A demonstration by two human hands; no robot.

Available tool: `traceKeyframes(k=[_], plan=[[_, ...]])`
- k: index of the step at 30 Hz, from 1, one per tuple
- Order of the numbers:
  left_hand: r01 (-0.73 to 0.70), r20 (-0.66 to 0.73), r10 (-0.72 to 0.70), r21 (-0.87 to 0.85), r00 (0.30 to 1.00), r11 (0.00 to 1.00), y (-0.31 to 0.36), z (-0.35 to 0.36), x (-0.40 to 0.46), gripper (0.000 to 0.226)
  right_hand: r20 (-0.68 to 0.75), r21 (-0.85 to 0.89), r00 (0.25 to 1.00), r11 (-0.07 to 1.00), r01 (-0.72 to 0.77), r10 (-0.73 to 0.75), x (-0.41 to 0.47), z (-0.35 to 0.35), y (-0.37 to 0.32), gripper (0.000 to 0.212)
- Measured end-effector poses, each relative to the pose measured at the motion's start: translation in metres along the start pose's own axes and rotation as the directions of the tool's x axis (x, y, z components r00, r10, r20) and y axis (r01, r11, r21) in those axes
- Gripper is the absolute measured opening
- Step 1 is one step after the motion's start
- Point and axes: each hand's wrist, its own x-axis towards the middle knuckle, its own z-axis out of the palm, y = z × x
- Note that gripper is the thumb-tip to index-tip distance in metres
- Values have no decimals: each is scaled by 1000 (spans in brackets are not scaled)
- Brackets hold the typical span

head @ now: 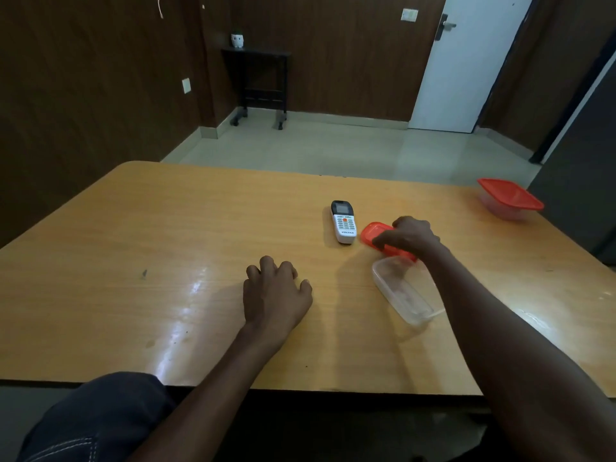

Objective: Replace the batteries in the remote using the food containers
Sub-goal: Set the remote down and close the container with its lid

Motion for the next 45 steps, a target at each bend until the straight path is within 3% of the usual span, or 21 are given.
traceKeyframes(k=[4,8,11,13,15,17,18,21,24,26,27,29,30,32,33,35,37,41,45], plan=[[-27,-6,27,15,1000,1000,5,2,-4,38,46,-58,996,996,75,-72,6,-4,14,91],[-62,-15,61,-64,998,996,5,5,-5,35,-218,-96,956,979,180,-197,-16,-14,11,100],[-129,-56,117,-305,991,944,10,7,-4,23,-403,-18,870,953,303,-284,-38,-23,4,100],[-88,-29,87,-569,996,818,17,4,-4,21,-366,150,871,904,401,-326,-63,-26,-4,94],[78,131,55,-827,990,557,27,-4,-5,40,-176,435,913,803,408,-368,-96,-25,-13,80],[264,295,77,-924,952,276,32,-9,-5,67,45,590,889,730,345,-456,-124,-19,-18,53],[316,343,103,-924,934,215,32,-11,-5,78,116,629,857,705,328,-502,-133,-13,-18,38],[355,376,80,-914,923,197,29,-14,-9,72,204,723,787,631,280,-583,-146,-6,-13,27],[376,372,-58,-923,927,89,21,-14,-6,42,142,743,832,613,269,-537,-143,-12,-1,34],[384,378,-102,-923,920,35,16,-15,-3,36,-31,588,904,723,362,-427,-133,-13,10,33],[388,384,-114,-922,916,15,15,-17,-2,34,-155,407,913,818,407,-378,-126,-12,16,30],[393,389,-126,-920,913,6,15,-19,-2,35,-292,-63,891,937,344,-346,-115,-10,27,31],[396,391,-125,-918,912,17,15,-19,-3,36,-258,-204,913,942,267,-315,-114,-9,31,30],[411,405,-107,-911,908,34,18,-18,-6,37,-129,-329,968,930,164,-217,-119,-11,33,8],[422,417,-98,-906,904,38,18,-18,-8,36,-96,-335,977,931,148,-190,-121,-11,32,9],[443,439,-76,-896,895,36,19,-18,-10,37,-132,-224,975,963,146,-179,-120,-9,30,5],[455,454,-48,-890,890,32,21,-18,-13,39,-191,17,964,981,194,-187,-123,-8,23,24],[424,421,-73,-904,904,44,22,-18,-18,41,-104,499,972,834,236,-213,-141,-10,-2,16],[317,292,-143,-928,945,197,13,-20,-16,44,-35,649,968,731,212,-249,-151,-5,-12,19]])
